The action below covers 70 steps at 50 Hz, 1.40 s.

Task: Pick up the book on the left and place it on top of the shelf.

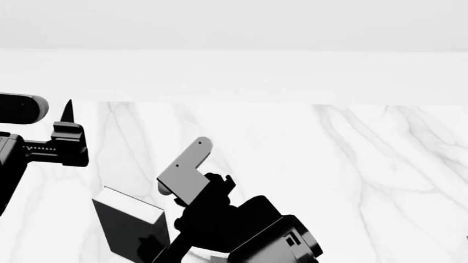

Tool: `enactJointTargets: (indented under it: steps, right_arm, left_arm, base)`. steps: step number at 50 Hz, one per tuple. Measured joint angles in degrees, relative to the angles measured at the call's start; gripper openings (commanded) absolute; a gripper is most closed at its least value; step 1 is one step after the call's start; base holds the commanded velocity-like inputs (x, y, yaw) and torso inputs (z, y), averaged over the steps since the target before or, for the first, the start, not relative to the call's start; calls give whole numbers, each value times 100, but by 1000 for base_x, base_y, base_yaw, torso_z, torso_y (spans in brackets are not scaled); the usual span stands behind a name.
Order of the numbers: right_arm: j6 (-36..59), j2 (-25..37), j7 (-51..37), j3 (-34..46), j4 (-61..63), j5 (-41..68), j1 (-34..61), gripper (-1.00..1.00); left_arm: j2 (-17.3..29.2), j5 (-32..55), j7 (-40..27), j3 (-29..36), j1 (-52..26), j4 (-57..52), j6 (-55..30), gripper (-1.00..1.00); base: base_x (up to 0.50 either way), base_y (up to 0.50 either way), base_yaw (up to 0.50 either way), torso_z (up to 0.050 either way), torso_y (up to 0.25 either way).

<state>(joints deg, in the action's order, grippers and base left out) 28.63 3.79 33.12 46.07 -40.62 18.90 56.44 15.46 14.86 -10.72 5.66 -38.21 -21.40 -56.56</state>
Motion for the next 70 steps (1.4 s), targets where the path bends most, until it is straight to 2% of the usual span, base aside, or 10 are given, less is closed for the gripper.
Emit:
enactJointTargets:
  steps: [7,21,22,31,45,58,70]
  right_arm:
    - [-488,-127,-54,622,-718,572,198,100]
    - [-1358,-225,-300,2608,-1603,2457,598,100]
    - [-1411,-228,-324,2727,-1641,2568,618,-100]
    - [-1777,-240,-459,3470,-1871,3265,756,-100]
    - [-1875,-133,-757,4094,-1749,3855,914,-100]
    - [-1077,722,-2253,4236,-165,4178,1574,-100]
    - [48,1149,-4597,4823,920,3459,2251,-100]
  left_arm:
    - [15,26,-11,-10,2,-40,-19,100]
    - [44,66,-29,-17,19,-73,-13,100]
    - [46,68,-30,-18,22,-72,-9,100]
    - [61,84,-43,-15,47,-60,19,100]
    - [79,114,-66,-14,82,-55,48,100]
    - [97,159,-85,-28,75,-92,33,100]
    - [107,196,-99,-33,46,-89,31,100]
  base:
    - [0,0,0,0,0]
    - [0,0,0,0,0]
    - [0,0,0,0,0]
    - [0,0,0,0,0]
    - [0,0,0,0,0]
    - [0,0,0,0,2]
    - [0,0,0,0,1]
